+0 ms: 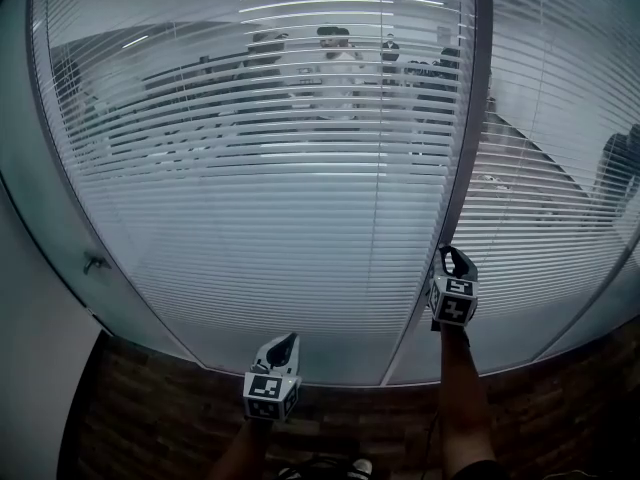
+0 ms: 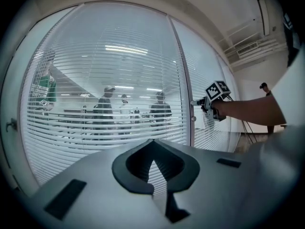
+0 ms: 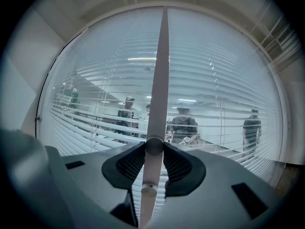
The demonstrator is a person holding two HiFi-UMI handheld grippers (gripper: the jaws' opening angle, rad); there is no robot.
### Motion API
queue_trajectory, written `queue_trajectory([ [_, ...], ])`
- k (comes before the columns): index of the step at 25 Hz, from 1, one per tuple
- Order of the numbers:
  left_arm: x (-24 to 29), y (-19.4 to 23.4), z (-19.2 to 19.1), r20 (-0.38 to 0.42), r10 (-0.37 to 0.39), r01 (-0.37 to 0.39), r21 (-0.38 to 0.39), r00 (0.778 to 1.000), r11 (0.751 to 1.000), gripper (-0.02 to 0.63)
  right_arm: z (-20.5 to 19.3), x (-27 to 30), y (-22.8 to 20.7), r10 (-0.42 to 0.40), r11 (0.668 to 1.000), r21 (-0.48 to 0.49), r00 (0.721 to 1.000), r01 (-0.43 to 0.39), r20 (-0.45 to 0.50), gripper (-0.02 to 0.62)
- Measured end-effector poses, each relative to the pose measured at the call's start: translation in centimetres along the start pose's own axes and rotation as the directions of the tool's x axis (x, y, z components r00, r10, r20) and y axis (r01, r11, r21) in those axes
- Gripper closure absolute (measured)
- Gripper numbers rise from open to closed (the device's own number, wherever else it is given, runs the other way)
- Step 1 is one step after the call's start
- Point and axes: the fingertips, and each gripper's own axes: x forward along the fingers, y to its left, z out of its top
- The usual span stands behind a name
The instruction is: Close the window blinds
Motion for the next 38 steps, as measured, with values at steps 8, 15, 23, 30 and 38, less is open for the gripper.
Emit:
queue_trajectory([
  [8, 0.2, 0.8, 0.5, 0.013, 0.001, -0.001, 0.005, 1.000, 1.000, 0.611, 0.0, 0.2, 0.3, 0.024, 0.993, -0.116, 0.999, -0.027, -0.022, 0.471],
  [15, 0.2, 0.4, 0.6, 0.018, -0.013, 0.013, -0.007, 1.000, 1.000, 0.611, 0.5, 0.2, 0.9, 0.014, 0.942, -0.335, 1.000, -0.021, -0.023, 0.471],
  [23, 1.2, -0.7, 0.2, 0.019, -0.043, 0.043, 0.004, 0.999, 0.999, 0.611, -0.3, 0.2, 1.3, -0.021, 0.802, -0.597, 0.999, -0.006, -0.038, 0.471],
  [30, 0.9, -0.8, -0.7, 0.026, -0.058, 0.058, -0.001, 0.998, 0.998, 0.611, -1.6, -0.7, 2.6, -0.054, 0.651, -0.759, 0.997, -0.010, -0.059, 0.471],
  [38, 0.0, -0.3, -0.6, 0.015, -0.066, 0.066, -0.014, 0.998, 0.998, 0.611, -2.0, -0.9, 2.9, -0.122, 0.375, -0.927, 0.992, 0.024, -0.023, 0.471],
])
